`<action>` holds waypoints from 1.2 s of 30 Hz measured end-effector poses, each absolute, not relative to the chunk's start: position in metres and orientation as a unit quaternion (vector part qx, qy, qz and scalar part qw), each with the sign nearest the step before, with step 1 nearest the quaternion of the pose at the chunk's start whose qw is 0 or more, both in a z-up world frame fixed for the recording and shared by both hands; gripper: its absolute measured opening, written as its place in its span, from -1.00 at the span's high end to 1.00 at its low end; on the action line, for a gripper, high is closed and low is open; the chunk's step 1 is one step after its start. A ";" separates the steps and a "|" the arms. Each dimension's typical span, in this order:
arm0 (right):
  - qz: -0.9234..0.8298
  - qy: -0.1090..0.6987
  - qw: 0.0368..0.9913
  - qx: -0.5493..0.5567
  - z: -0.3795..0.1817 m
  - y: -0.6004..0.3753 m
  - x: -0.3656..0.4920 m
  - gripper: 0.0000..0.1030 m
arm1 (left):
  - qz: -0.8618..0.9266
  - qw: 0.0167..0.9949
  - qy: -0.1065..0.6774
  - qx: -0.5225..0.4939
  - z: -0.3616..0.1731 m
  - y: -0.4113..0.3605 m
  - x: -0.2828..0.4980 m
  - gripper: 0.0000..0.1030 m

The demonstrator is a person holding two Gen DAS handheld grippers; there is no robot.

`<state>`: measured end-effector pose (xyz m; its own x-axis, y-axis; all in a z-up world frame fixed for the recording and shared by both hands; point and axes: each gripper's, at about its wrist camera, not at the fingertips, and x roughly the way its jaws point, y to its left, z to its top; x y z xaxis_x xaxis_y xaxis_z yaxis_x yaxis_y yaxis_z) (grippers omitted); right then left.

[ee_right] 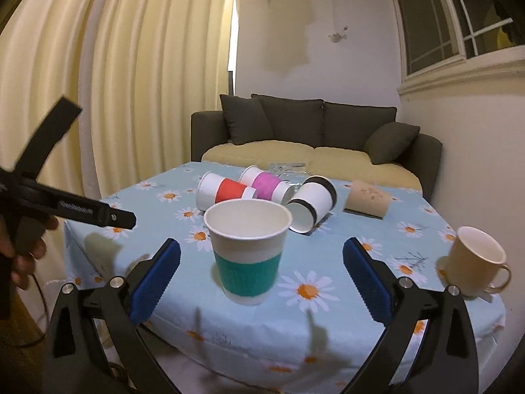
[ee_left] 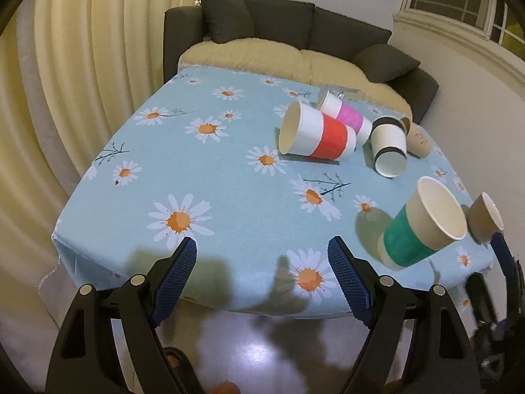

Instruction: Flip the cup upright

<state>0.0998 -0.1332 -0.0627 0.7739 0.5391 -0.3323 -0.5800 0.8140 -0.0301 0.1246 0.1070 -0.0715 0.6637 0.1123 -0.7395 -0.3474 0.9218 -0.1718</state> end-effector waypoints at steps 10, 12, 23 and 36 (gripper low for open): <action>0.296 0.129 0.945 -0.062 -0.011 -0.191 0.058 -0.90 | 0.099 0.926 0.332 -0.152 -0.046 0.081 0.084 -0.86; 0.297 0.120 0.946 -0.057 -0.001 -0.204 0.049 -0.91 | 0.087 0.933 0.319 -0.145 -0.041 0.073 0.074 -0.87; 0.309 0.114 0.943 -0.058 0.024 -0.241 0.016 -0.91 | 0.043 0.953 0.285 -0.098 -0.015 0.026 0.026 -0.87; 0.339 0.139 0.927 -0.082 0.012 -0.238 0.019 -0.91 | 0.023 0.952 0.302 -0.045 -0.015 -0.003 0.016 -0.87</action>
<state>0.0193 -0.2380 0.0118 0.7310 0.6066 -0.3127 -0.6518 0.7562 -0.0568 0.0164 -0.0028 -0.0148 0.8167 0.0166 -0.5769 -0.0706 0.9950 -0.0712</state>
